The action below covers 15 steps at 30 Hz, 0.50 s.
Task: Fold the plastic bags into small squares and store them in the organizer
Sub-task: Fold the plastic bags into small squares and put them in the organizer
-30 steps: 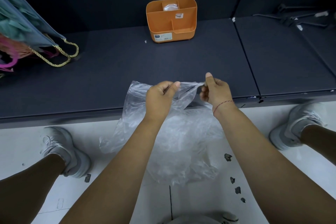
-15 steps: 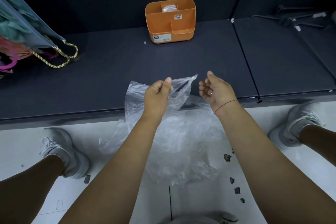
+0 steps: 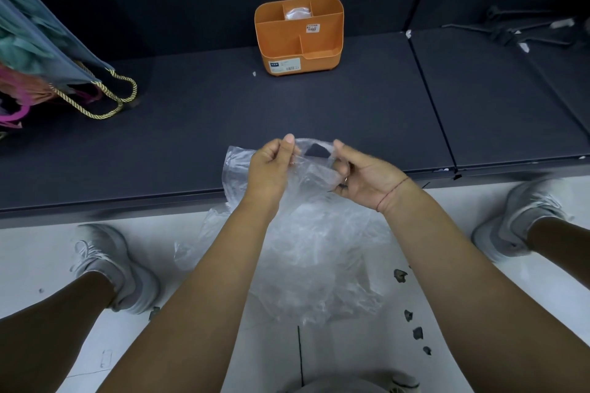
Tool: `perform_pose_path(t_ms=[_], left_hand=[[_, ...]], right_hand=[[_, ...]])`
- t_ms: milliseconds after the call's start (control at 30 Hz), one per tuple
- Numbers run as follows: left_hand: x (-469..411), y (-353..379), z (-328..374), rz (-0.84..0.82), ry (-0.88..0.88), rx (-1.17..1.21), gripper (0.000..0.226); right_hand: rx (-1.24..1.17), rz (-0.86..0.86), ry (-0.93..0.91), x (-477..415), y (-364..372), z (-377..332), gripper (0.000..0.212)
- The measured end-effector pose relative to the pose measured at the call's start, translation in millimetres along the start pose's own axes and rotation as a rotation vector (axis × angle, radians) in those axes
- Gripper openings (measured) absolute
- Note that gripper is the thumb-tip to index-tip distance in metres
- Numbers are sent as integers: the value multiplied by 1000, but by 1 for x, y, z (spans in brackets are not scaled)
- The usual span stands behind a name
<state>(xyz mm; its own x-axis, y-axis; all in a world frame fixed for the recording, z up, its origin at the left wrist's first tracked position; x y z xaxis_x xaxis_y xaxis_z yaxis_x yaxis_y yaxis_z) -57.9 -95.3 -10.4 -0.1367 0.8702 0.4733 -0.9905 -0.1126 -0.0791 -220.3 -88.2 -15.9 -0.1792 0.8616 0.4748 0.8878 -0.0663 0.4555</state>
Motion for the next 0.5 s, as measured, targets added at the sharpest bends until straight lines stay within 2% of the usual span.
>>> perform_pose_path(t_ms=[100,167,233,367,500], left_hand=[[-1,0,3,18,-3,21,37],[0,1,4,5,2,17,37],[2,2,4,-6,6,4,37],[4,3,3,-21,6,-59,36],[9,7,12,-89,-42,-24,47]], right_hand=[[254,143,-184,-2,-2,-2,13],[360,263,-348,-2,-3,-7,13],[313,303,-445,-2,-1,-9,15],[51,232,-416,-2,1,-8,17],[45,153,-420,0,0,-5,16]])
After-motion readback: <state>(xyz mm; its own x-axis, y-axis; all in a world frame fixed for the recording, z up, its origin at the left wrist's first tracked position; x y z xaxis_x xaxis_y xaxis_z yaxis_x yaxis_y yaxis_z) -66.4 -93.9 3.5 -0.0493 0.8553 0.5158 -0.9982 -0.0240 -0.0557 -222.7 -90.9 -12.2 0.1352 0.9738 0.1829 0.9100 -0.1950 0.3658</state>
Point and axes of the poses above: each hand's wrist, its own x-axis away from the middle knuckle, its own y-axis out of the palm, z = x × y, the point moved 2 cm from there along -x, towards the middle knuckle, and after that the axes turned 12 degrees about -y, right-handed, at the moved point
